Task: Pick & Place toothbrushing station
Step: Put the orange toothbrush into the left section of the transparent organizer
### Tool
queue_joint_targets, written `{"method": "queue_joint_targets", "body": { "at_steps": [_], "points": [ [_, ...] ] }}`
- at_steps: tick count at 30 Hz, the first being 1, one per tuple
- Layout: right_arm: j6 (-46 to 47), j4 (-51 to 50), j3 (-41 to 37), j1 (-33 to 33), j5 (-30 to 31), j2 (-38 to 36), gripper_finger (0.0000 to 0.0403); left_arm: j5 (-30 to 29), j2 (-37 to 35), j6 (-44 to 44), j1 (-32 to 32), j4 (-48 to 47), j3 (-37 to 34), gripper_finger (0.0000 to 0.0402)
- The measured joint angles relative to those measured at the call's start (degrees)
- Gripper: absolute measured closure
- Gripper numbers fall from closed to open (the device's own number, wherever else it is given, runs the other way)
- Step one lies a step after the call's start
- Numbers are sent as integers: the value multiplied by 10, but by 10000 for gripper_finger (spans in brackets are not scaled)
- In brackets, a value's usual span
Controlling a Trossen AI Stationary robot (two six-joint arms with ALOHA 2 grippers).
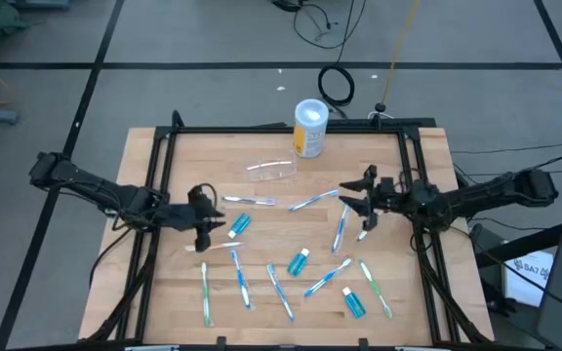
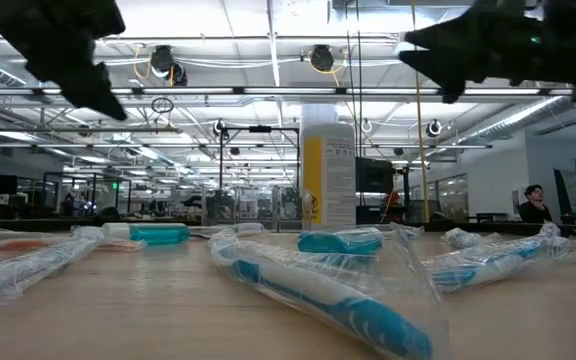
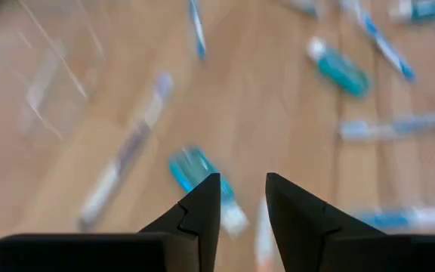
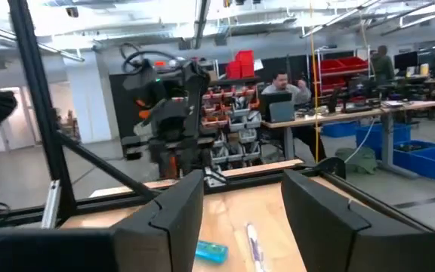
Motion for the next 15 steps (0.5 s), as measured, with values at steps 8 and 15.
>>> {"method": "queue_joint_targets", "body": {
  "at_steps": [8,15],
  "points": [
    [48,-11,55,12,-3,145,232,70,51,-237,-75,-145,8,289],
    [81,36,55,13,-1,225,232,72,97,-416,-155,-214,7,289]
  ]
}}
